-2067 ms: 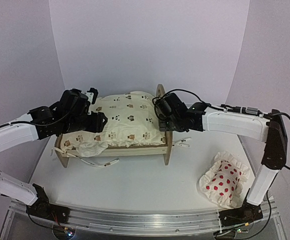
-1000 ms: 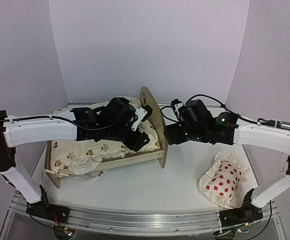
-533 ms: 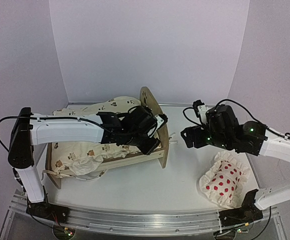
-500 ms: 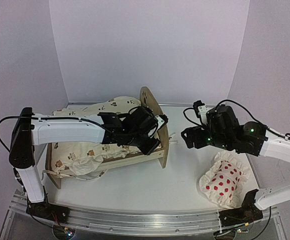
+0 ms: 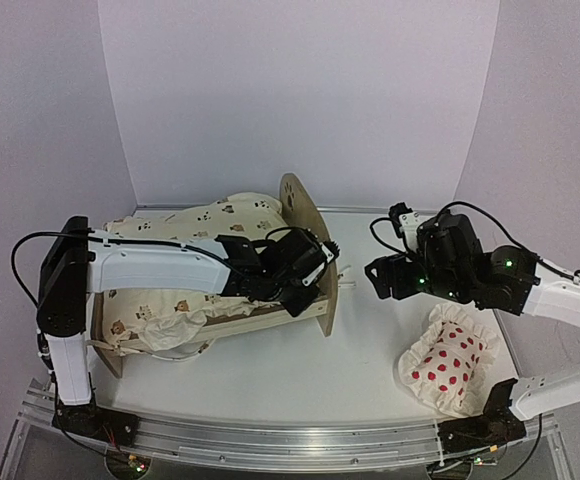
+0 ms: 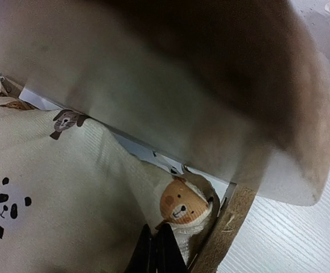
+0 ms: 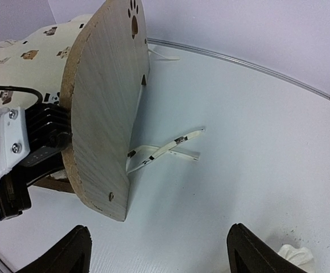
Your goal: Set up the pet bed
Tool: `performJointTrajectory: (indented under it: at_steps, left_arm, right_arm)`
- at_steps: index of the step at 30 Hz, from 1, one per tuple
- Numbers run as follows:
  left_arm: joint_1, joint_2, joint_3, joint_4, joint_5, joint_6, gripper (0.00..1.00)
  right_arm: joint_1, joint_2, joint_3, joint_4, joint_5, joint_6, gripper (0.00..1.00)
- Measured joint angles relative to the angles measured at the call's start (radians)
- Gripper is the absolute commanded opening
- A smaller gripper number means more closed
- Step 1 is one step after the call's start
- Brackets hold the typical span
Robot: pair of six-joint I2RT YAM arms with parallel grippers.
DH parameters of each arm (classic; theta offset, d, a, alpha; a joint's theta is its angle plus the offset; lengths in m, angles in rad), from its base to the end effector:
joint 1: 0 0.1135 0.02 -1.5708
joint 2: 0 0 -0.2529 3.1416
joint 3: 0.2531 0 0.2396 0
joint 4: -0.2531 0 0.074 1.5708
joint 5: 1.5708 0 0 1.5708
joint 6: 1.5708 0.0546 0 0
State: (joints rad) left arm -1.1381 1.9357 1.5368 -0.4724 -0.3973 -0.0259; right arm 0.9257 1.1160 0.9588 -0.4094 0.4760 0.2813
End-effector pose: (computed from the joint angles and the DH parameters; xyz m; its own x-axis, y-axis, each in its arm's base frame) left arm 0.1984 -0.3791 0.2198 -0.3397 0.6785 -0.6513 0.7241 0.6306 0.2793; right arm 0.1708 0.1853 0.2979 -0.4427 -0.1779 -0.8788 -0.3694 0.9293 -0.0021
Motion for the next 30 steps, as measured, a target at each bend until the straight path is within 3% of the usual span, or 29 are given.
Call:
performJointTrajectory:
  at_steps: [6,11,19,30]
  left_arm:
    - [0.000,-0.020,-0.001,0.001,-0.010,-0.007,0.00]
    - [0.007,-0.145,-0.034,0.005,-0.017,-0.010,0.00]
    - [0.047,-0.374,-0.106,0.048,-0.032,-0.035,0.00]
    - [0.113,-0.490,-0.233,0.092,-0.003,-0.054,0.00]
  right_arm:
    - [0.000,0.000,-0.001,0.033,-0.084,-0.053,0.80]
    - [0.000,0.007,-0.006,0.124,-0.258,-0.146,0.72]
    - [0.000,0.146,0.032,0.237,-0.514,-0.284,0.50]
    - [0.000,0.375,0.167,0.335,-0.538,-0.427,0.32]
